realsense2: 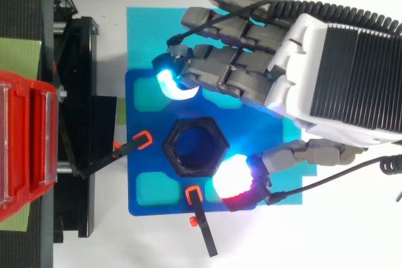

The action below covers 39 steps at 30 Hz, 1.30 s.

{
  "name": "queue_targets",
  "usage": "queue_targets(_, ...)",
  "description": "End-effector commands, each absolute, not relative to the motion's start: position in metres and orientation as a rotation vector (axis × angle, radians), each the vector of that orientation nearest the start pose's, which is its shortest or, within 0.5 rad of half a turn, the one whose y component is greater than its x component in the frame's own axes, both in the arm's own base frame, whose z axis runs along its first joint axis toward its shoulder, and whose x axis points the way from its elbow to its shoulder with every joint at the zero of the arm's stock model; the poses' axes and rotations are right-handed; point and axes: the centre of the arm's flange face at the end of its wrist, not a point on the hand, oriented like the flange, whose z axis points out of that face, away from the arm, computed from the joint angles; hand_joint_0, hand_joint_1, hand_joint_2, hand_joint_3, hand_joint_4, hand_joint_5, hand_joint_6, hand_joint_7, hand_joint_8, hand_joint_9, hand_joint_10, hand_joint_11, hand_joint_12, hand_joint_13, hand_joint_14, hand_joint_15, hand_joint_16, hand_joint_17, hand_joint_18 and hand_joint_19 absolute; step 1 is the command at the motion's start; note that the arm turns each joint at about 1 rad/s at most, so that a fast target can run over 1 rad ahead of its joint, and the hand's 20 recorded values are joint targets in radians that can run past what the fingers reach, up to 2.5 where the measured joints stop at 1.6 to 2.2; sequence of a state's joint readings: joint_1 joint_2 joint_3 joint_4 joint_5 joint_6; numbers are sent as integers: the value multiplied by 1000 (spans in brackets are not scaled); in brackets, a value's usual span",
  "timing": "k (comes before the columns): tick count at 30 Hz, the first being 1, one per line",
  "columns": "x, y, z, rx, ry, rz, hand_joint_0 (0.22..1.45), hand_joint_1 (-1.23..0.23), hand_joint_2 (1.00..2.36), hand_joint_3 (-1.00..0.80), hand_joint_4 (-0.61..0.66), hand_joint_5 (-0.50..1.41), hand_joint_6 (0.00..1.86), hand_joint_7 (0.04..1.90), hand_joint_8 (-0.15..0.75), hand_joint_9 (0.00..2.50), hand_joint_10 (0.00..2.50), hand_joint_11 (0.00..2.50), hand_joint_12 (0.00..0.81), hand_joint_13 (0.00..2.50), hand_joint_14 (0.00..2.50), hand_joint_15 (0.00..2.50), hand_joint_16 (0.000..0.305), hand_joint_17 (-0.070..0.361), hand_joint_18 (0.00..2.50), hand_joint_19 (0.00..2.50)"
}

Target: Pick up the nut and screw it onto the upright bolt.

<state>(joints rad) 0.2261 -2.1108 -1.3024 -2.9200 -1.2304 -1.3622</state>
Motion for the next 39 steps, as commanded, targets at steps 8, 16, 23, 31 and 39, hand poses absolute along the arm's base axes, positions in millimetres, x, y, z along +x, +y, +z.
queue_targets(8, 704, -16, 317, 242, 1608, 63, 301, -470, 1000, -500, 208, -259, 501, 622, 270, 313, 0, 0, 393, 255, 0, 0, 57, 128, 38, 0)
queue_targets(16, 704, -16, 317, 238, 1609, 67, 302, -411, 1000, -500, 204, -259, 501, 632, 269, 296, 0, 0, 394, 248, 0, 0, 57, 129, 25, 0)
queue_targets(23, 710, -12, 331, 232, 1581, 83, 304, -360, 1000, -500, 200, -257, 501, 638, 270, 295, 0, 0, 395, 244, 0, 0, 57, 129, 19, 0)
queue_targets(31, 713, -11, 337, 227, 1573, 94, 328, -171, 1000, -500, 190, -248, 501, 650, 263, 288, 0, 0, 387, 234, 0, 0, 55, 124, 0, 0)
queue_targets(39, 715, -5, 342, 222, 1556, 105, 383, -67, 1000, -500, 195, -214, 502, 760, 260, 324, 0, 0, 361, 248, 0, 0, 49, 111, 0, 0)
